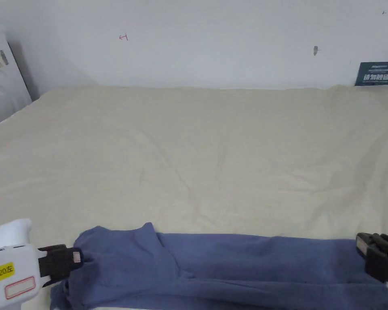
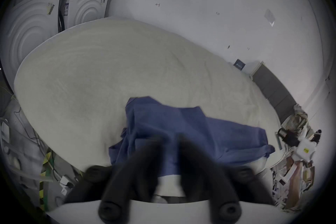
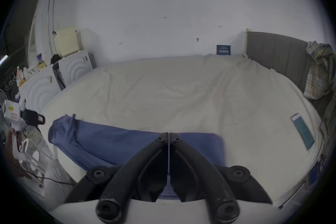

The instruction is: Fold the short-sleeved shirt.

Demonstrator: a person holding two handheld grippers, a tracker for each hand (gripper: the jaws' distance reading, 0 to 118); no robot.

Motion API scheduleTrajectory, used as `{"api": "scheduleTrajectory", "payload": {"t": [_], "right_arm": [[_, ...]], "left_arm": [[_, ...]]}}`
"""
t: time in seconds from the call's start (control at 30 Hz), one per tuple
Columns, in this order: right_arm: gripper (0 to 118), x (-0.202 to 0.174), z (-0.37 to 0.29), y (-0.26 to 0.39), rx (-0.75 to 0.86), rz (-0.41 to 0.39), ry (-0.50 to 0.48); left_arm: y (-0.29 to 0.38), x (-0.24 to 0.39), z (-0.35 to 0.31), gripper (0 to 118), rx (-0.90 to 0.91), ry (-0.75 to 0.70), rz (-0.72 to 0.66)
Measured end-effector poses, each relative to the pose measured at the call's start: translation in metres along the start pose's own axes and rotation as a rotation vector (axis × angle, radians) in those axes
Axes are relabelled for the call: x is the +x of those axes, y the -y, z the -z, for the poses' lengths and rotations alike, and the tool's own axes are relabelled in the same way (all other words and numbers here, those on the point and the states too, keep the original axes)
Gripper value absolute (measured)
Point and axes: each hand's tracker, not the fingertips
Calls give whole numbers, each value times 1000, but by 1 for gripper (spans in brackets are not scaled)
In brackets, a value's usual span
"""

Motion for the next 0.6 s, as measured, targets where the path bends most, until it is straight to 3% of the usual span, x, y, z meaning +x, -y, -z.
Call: {"api": "scheduleTrajectory", "payload": {"t": [0.07,0.23,0.37,0.4,0.47,0.5,0.6], "right_arm": [[0,-19,7,5,-13,3,-85],[0,-72,15,12,7,-113,-118],[0,-91,29,11,-23,-170,-142],[0,-97,30,11,-24,-212,-124],[0,-106,30,10,-24,-241,-136],[0,-109,31,9,-34,-239,-137],[0,-114,34,8,-50,-237,-148]], "left_arm": [[8,-7,2,0,-15,3,-18],[20,-33,-6,0,-14,63,-114],[8,-71,-3,1,22,286,-266],[3,-80,-1,13,30,334,-307],[-4,-93,15,96,-32,365,-338],[-6,-98,23,118,-62,360,-341],[-6,-109,40,117,-53,363,-351]]}}
